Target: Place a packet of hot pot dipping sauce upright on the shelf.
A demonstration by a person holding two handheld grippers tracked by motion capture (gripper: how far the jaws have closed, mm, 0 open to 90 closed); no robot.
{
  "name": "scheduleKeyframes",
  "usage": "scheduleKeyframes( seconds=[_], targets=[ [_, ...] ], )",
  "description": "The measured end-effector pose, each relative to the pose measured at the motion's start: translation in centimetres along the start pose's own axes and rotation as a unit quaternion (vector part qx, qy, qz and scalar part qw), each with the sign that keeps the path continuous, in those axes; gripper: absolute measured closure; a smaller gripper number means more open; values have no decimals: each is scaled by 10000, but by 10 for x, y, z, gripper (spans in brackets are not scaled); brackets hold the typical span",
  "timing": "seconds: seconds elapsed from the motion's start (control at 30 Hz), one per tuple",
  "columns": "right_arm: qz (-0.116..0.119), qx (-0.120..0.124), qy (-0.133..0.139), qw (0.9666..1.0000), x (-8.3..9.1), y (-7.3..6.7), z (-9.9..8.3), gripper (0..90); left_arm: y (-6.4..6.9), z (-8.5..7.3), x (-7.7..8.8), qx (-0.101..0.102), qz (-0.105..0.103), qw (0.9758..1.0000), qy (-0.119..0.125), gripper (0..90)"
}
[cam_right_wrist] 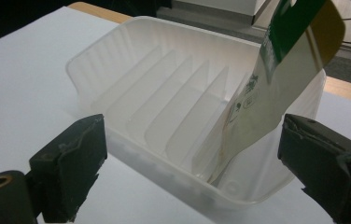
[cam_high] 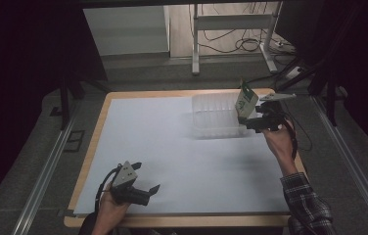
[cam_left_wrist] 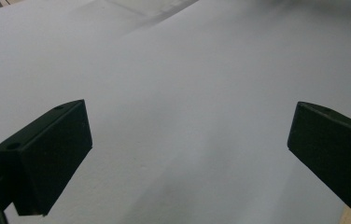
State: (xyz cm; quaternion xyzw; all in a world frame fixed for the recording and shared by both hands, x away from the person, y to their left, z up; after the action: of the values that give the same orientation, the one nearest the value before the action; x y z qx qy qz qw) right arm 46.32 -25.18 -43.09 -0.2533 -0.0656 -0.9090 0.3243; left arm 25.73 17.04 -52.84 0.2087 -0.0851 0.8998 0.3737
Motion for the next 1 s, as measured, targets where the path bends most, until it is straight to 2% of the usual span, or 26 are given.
scheduleKeyframes(
  seconds=[0.13,0.7,0.83,1.0],
  targets=[
    [-4,66,-17,10000,3,-1,-2,84,0,0,0,1,-4,10000,-4,0],
    [365,86,-273,9989,11,-8,-18,37,1,0,0,-3,-15,10000,-1,0],
    [531,28,-334,9980,12,-11,-21,37,1,0,0,-6,-18,10000,0,0],
    [570,67,-380,9976,12,-14,-25,28,1,0,0,-9,-22,10000,1,0]
  ],
)
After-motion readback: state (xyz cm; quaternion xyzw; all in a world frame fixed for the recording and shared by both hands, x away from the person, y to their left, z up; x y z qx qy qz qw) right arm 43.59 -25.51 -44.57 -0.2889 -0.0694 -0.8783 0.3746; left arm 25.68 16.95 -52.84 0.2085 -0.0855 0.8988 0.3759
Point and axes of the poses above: each handheld gripper's, and its own axes: x roughly backward along the jaws, z roughly out of its top, y roughly to its right, the point moved 2 cm from there along -x, roughly forward along the jaws, and after that the axes turned 4 degrees about y, right-handed, at the moved point
